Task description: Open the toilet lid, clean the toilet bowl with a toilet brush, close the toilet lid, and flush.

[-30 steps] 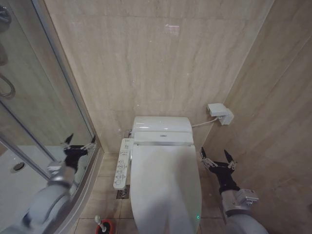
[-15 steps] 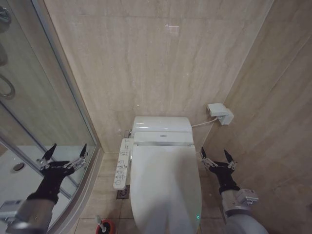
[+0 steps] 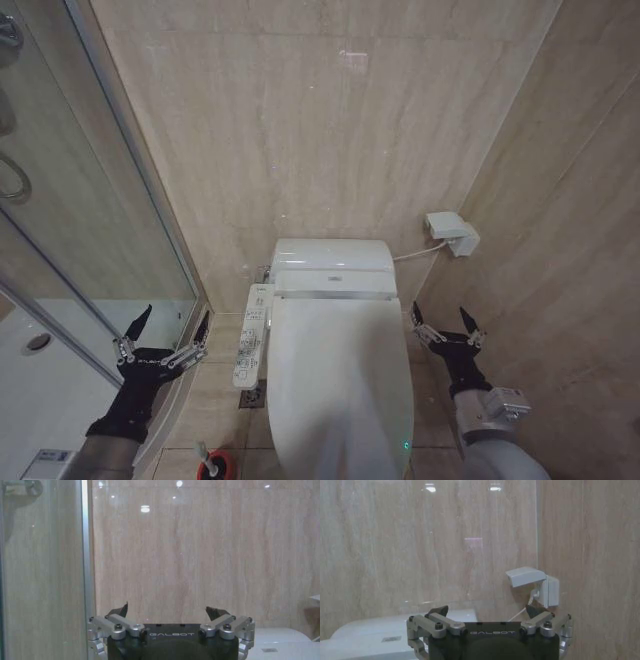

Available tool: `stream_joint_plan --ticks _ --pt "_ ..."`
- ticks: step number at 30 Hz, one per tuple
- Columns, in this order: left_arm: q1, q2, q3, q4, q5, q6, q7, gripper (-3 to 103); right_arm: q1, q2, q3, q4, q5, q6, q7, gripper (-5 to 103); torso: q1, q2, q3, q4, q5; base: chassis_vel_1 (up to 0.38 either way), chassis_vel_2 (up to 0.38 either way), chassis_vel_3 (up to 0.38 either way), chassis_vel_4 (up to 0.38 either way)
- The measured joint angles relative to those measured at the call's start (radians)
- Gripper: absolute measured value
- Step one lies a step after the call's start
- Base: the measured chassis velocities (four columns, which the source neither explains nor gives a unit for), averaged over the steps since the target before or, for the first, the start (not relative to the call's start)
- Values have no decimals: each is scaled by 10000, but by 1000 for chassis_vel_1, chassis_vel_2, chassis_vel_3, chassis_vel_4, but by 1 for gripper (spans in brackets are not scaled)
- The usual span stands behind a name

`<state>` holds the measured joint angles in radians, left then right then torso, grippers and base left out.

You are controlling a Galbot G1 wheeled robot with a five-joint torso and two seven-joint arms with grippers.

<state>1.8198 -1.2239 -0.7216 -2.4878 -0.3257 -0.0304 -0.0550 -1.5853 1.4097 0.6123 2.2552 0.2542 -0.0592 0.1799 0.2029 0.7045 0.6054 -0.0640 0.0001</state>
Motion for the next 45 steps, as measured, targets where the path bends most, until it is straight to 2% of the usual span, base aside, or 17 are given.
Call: stream_joint_plan --ticks 9,17,45 --pt "64 -42 236 -19 273 -245 -87 100 0 0 0 -1 0 0 0 100 0 0 0 -1 0 0 0 0 0" --pt "46 -43 375 -21 308 -240 -262 100 0 0 0 -1 0 0 0 100 0 0 0 -1 0 0 0 0 0" --pt "55 -44 382 -21 299 -203 -215 100 1 0 0 0 0 0 0 100 4 -1 2 -1 -1 9 -10 -10 10"
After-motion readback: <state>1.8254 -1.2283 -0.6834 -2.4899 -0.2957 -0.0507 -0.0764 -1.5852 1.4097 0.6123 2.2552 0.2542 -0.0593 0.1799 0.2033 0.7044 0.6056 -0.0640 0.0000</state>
